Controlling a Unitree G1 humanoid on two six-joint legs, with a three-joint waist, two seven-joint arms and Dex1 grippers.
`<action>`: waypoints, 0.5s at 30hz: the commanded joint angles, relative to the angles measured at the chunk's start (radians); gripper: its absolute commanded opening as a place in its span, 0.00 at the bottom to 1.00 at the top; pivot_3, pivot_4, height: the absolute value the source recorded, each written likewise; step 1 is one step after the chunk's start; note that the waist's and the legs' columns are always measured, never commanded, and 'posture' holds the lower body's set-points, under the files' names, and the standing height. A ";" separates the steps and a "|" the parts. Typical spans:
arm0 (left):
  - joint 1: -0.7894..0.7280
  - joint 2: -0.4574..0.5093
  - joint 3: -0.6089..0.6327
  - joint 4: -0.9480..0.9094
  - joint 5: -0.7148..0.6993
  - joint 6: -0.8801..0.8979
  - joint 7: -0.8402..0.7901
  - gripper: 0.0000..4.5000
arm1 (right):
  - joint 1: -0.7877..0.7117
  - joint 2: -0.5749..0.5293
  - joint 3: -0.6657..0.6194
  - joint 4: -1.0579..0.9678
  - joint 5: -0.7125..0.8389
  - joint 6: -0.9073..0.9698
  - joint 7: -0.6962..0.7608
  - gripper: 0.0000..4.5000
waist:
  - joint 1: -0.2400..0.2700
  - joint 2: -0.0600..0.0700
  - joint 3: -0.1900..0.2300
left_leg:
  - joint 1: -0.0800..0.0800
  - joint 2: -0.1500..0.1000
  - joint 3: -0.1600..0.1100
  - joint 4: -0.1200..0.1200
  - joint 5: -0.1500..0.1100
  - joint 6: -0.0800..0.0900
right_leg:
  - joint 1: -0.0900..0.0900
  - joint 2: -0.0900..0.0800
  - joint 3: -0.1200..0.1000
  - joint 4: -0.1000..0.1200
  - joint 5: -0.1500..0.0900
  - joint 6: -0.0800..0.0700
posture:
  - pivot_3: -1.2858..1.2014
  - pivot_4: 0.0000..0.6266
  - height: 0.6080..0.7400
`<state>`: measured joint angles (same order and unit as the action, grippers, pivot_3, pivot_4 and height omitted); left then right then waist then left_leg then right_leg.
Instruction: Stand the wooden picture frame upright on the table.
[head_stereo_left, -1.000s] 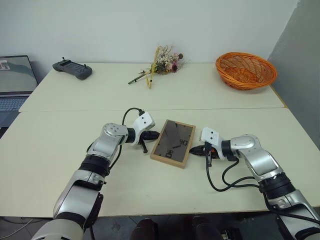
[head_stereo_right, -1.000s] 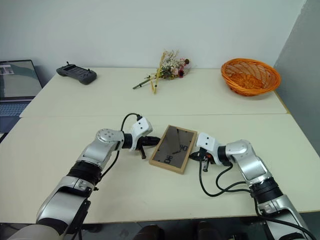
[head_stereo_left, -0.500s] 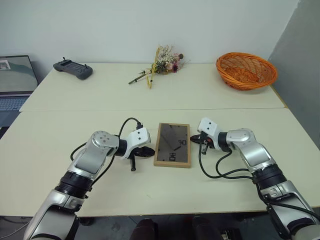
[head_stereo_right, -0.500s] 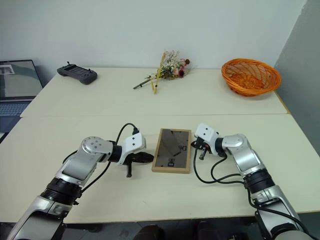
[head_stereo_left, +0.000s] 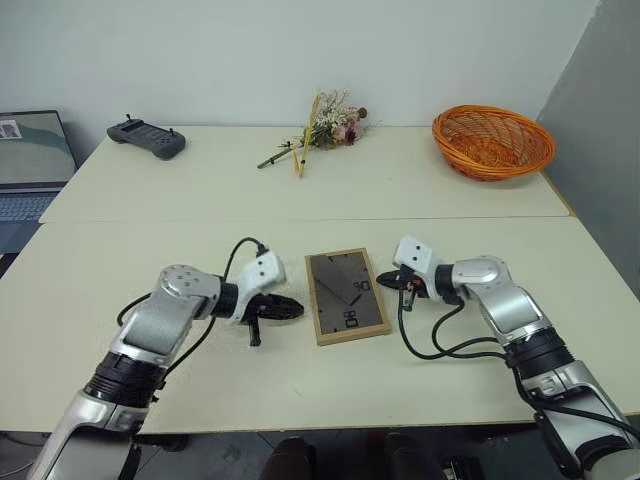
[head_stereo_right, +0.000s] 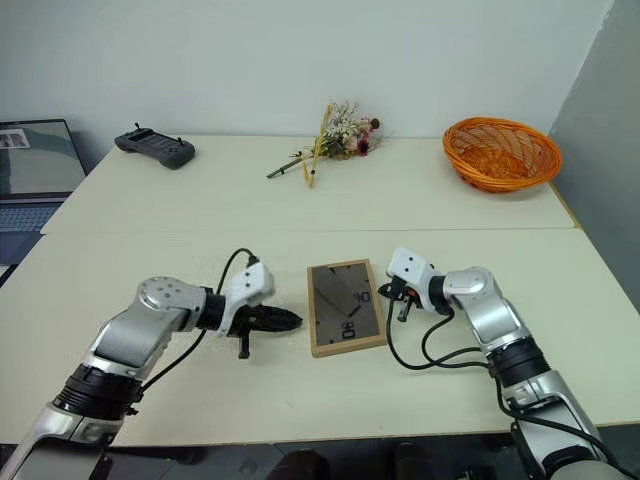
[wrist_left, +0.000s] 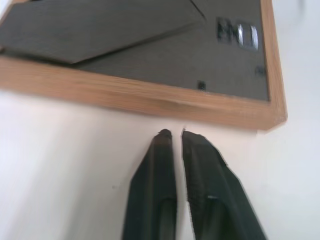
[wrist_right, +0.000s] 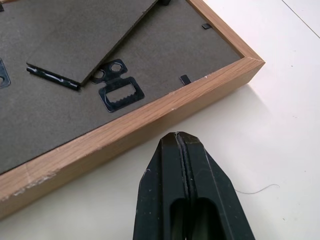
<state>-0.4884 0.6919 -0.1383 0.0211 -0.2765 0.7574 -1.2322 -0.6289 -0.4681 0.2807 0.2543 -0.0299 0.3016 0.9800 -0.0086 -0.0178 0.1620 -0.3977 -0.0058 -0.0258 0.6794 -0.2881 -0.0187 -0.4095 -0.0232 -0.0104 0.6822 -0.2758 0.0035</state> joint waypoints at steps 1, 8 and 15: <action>-0.040 0.017 0.050 0.019 -0.149 0.251 -0.042 0.32 | -0.015 -0.004 0.001 0.032 -0.027 -0.102 -0.030 0.00 | -0.001 0.000 0.000 | 0.000 0.000 0.000 0.000 0.000 0.000 | 0.000 0.000 0.000 0.000 0.000 0.000 | 0.52 0.24 1.00; -0.094 0.014 0.099 0.175 -0.284 0.559 -0.015 0.66 | -0.029 0.015 0.011 0.097 -0.057 -0.184 -0.059 0.00 | -0.018 0.000 0.000 | 0.000 0.000 -0.001 0.000 0.000 0.000 | 0.000 0.000 0.000 0.000 0.000 0.000 | 0.52 0.24 1.00; -0.090 -0.109 0.208 0.333 -0.295 0.636 0.162 0.99 | 0.005 0.056 0.020 0.051 -0.053 -0.163 -0.065 0.00 | -0.024 0.000 -0.001 | 0.001 0.000 -0.001 0.000 0.002 -0.003 | 0.000 0.000 0.001 0.000 0.000 0.000 | 0.52 0.24 1.00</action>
<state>-0.6099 0.6083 0.0553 0.3207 -0.5745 1.3866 -1.1297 -0.6287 -0.4252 0.2991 0.3463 -0.0938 0.1405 0.9214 -0.0324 -0.0176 0.1612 -0.3959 -0.0057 -0.0270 0.6797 -0.2857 -0.0231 -0.4091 -0.0230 -0.0084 0.6827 -0.2758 0.0034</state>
